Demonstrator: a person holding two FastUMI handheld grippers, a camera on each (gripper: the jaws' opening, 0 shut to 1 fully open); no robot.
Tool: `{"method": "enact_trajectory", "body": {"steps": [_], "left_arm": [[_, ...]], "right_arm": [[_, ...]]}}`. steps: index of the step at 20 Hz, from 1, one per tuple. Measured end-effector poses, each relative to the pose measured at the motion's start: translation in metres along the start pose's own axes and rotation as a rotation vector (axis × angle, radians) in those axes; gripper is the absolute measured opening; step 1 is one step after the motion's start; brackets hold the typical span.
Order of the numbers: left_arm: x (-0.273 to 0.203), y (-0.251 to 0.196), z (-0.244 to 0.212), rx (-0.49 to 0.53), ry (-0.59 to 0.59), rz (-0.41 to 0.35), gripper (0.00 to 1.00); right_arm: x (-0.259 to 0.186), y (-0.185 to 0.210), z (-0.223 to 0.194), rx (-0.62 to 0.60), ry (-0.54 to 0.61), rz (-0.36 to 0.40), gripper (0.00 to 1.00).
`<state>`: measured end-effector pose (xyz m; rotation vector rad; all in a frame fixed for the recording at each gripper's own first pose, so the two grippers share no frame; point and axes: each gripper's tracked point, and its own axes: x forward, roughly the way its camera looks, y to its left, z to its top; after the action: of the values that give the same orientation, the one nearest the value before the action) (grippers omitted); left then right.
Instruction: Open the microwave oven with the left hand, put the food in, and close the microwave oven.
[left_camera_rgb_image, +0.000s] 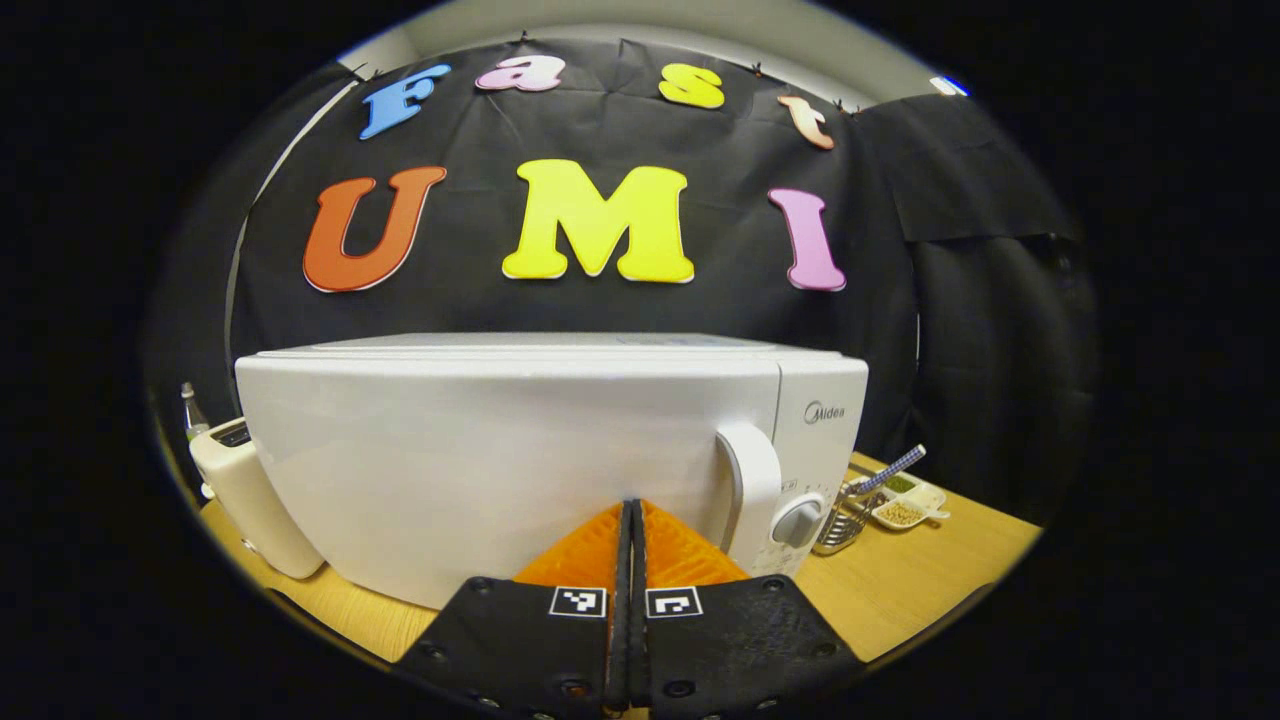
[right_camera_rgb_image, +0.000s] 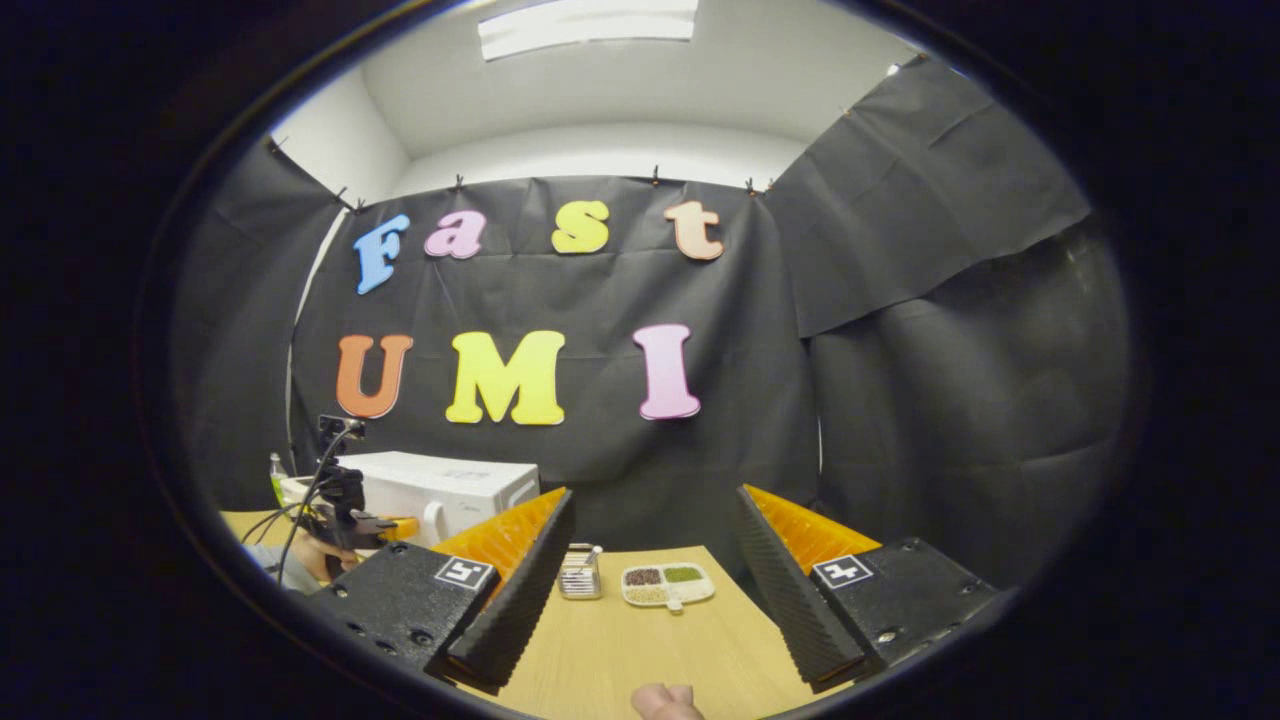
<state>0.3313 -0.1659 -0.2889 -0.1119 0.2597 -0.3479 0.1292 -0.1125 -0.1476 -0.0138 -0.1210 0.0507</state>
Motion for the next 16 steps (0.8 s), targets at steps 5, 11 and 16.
{"method": "enact_trajectory", "body": {"steps": [5,11,16], "left_arm": [[-0.001,0.0,0.0,-0.039,0.009,-0.033,0.0],[-0.009,0.018,-0.017,0.02,0.091,0.065,0.01],[-0.057,0.014,-0.011,-0.027,0.103,0.052,0.01]], "right_arm": [[-0.002,0.0,0.0,0.0,0.012,-0.014,0.92],[-0.021,0.002,0.004,-0.024,0.018,-0.031,0.92],[-0.047,0.006,0.004,-0.025,0.04,-0.024,0.92]]}}
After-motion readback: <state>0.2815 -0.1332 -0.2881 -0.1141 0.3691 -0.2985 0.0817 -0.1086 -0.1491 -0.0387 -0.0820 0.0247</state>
